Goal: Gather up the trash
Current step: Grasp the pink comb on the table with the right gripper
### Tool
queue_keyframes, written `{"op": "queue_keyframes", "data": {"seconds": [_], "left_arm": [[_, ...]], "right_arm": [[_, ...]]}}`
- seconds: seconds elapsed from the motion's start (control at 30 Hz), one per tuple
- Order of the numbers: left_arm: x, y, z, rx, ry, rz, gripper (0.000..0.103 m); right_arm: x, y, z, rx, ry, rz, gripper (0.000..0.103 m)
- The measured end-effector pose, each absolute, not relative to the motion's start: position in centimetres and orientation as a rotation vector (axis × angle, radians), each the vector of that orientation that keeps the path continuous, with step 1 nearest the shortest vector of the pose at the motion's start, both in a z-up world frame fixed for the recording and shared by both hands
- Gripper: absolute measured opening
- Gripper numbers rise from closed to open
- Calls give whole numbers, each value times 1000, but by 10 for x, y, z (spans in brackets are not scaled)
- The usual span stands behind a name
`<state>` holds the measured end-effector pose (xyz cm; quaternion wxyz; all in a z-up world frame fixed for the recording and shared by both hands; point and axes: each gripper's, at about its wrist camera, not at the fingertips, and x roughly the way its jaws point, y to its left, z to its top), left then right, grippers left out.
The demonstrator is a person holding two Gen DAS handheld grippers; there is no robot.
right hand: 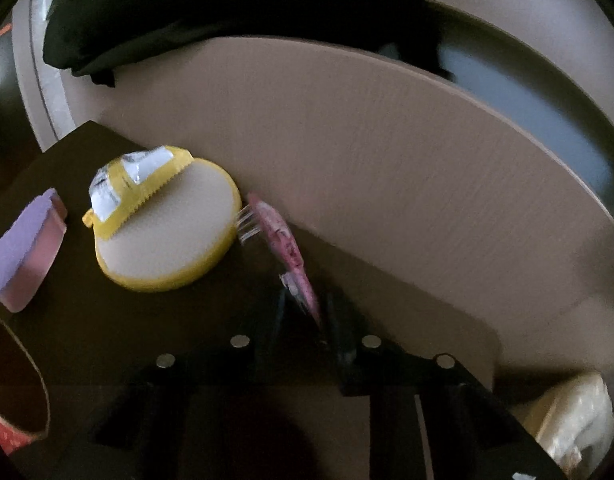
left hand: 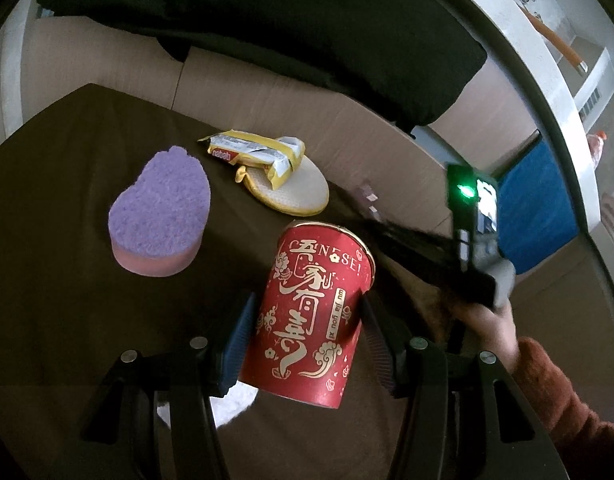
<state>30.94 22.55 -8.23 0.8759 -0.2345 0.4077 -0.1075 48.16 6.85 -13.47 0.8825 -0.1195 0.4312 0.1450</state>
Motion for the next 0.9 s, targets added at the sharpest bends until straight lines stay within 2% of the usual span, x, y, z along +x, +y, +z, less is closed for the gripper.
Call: {"op": "queue_keyframes", "data": {"seconds": [0.13,0.27,0.3,0.33,0.4,0.57,0.9], "left_arm": [[310,224,-84,-490,854,-226,54],[311,219,-86,-486,868,-233,54],[311,217,-85,-480,870,-235,54],[310,215,-85,-473,870,-235,54],[309,213,-83,-463,867,-233,55],[310,212,-80,-448,858,-214,55],[313,216,-81,-413,847,-164,55]], "right_arm": [[453,32,-128,-65,976,267,12],[418,17,-122,14,987,311,14],[410,17,-120,-7,969,303,22],[403,17,-117,-34,938,293,36],[393,16,-113,-89,864,290,41],[404,-3,-110,-87,858,370,41],[447,37,-134,-160,906,442,41]]}}
